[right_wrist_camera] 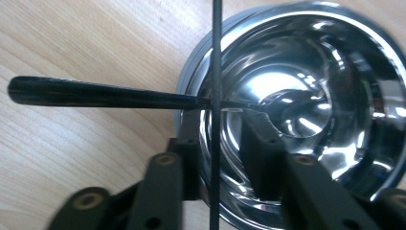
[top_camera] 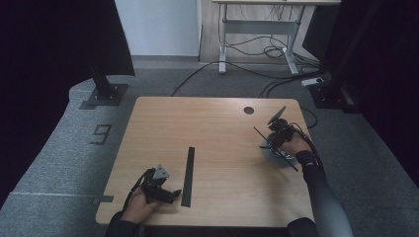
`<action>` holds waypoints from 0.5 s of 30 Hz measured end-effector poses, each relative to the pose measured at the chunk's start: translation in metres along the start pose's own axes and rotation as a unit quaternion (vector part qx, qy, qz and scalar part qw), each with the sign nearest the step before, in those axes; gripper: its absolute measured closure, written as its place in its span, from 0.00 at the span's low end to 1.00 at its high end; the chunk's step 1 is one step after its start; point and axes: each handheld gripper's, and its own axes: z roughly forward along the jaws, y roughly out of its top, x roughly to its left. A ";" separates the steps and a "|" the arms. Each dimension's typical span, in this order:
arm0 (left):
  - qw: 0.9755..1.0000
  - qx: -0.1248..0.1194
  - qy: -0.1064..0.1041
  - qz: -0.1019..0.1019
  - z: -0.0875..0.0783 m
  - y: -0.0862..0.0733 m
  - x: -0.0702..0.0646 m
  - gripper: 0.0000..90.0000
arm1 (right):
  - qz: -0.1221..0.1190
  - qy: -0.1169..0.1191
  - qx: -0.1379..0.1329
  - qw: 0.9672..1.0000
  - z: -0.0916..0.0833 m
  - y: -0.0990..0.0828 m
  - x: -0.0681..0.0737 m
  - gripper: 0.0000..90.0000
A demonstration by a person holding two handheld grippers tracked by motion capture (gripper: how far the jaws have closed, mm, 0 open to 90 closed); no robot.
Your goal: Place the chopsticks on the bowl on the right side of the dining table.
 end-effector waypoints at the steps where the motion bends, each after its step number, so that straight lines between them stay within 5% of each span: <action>1: 1.000 0.000 0.000 0.000 0.000 0.000 0.000 0.00 | 0.003 0.000 -0.011 1.000 -0.002 -0.002 -0.001 0.68; 10: 1.000 0.000 0.000 0.001 0.000 0.000 0.000 0.00 | 0.034 -0.017 -0.107 0.994 -0.017 -0.029 -0.011 0.34; 15: 1.000 0.000 0.000 0.001 0.000 0.000 0.000 0.00 | 0.061 -0.002 -0.186 0.981 -0.022 -0.048 -0.016 0.15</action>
